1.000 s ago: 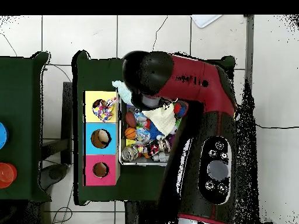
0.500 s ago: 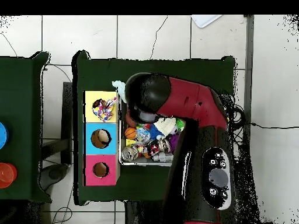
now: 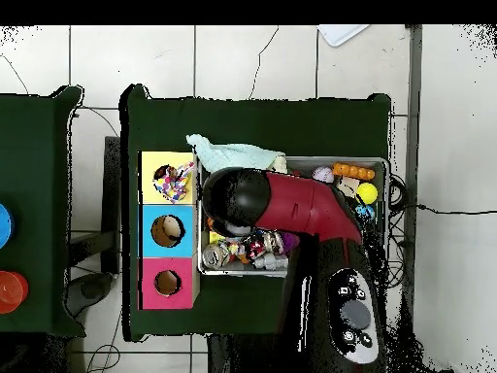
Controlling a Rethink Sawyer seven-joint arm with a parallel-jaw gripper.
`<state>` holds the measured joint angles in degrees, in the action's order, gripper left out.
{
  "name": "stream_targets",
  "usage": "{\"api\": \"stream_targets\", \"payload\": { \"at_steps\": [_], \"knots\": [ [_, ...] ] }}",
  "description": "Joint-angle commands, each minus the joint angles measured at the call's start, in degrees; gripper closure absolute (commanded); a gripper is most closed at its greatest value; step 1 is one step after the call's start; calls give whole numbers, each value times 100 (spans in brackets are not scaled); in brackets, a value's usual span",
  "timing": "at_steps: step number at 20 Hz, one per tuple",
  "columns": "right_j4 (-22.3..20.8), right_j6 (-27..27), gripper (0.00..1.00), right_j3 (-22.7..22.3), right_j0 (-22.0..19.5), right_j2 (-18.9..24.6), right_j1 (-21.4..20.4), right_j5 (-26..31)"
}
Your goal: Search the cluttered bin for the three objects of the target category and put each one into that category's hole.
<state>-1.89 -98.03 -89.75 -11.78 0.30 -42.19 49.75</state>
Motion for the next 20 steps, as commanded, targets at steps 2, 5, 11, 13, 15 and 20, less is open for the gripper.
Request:
{"api": "stream_targets", "payload": {
  "at_steps": [2, 5, 11, 13, 15, 20],
  "knots": [
    [-795, 1046, 0, -1255, -402, 603, -28, -529],
    [-942, 890, 0, -1323, -514, 749, 130, -865],
    [-1080, 400, 0, -1228, -570, 1076, 623, -1628],
    [-1098, 239, 0, -1128, -530, 1111, 756, -1729],
    [-1147, 107, 0, -1049, -480, 1110, 898, -1858],
    [-1156, -54, 0, -891, -375, 1097, 1107, -1936]
  ]
}}
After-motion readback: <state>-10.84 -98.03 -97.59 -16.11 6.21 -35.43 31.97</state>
